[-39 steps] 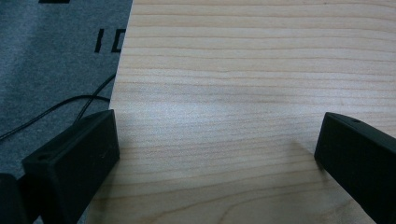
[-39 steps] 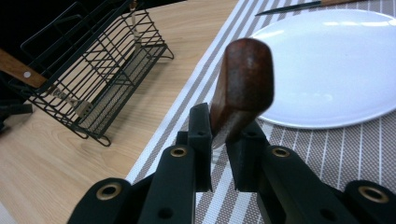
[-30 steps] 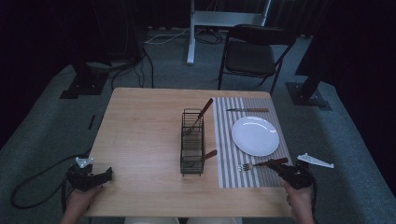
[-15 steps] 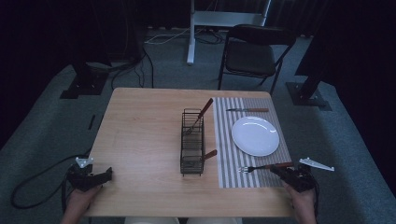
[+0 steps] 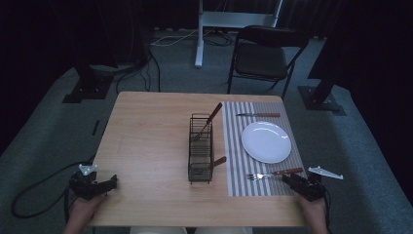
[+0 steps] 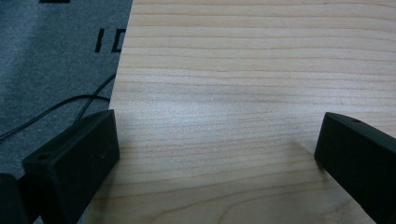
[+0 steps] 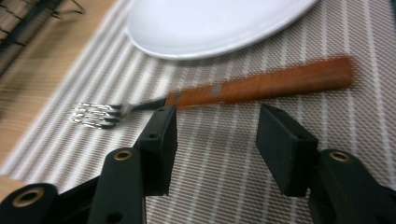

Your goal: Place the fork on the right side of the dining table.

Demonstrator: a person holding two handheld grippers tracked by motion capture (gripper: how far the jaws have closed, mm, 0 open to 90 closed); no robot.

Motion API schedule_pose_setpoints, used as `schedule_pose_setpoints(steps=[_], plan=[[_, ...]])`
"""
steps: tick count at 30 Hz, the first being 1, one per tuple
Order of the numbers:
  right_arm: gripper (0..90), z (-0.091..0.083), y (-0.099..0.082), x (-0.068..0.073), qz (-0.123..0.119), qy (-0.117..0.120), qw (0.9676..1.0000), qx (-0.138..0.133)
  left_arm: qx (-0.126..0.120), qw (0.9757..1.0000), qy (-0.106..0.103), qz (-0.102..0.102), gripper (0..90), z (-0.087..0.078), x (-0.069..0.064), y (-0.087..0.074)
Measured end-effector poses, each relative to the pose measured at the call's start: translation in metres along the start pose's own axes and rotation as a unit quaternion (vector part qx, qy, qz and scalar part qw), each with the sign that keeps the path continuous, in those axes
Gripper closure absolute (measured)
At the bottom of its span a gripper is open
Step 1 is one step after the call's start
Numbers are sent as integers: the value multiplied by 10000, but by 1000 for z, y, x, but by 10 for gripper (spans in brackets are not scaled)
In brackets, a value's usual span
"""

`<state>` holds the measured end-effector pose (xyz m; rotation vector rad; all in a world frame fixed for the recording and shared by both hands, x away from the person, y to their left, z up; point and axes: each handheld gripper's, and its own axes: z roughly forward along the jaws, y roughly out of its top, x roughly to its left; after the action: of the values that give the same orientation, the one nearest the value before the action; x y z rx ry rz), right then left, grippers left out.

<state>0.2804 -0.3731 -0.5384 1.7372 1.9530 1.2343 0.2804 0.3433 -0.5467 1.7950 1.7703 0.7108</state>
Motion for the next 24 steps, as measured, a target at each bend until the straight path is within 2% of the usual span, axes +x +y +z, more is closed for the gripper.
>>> schedule_pose_setpoints(steps=[7, 10, 15, 17, 21, 24], plan=[[430, 2, -9, 6, -48, -445, 9990, 72, 6, 10000, 6, -1, 3, 0, 0, 0], [390, 2, -12, 8, -55, -491, 9988, 8, 2, 10000, 5, -5, 3, 0, 0, 0], [205, 0, -17, 14, 41, -936, 9955, -168, 6, 10000, 6, -1, 3, 0, 0, 0], [132, 0, -18, 15, 11, -988, 9950, -171, 6, 10000, 5, -1, 3, 0, 0, 0], [123, 0, -21, 20, -117, -1189, 9928, -88, 6, 10000, 6, -1, 3, 0, 0, 0], [122, 0, -24, 26, -184, -1484, 9886, -193, 6, 10000, 6, -1, 2, 0, 0, 0]])
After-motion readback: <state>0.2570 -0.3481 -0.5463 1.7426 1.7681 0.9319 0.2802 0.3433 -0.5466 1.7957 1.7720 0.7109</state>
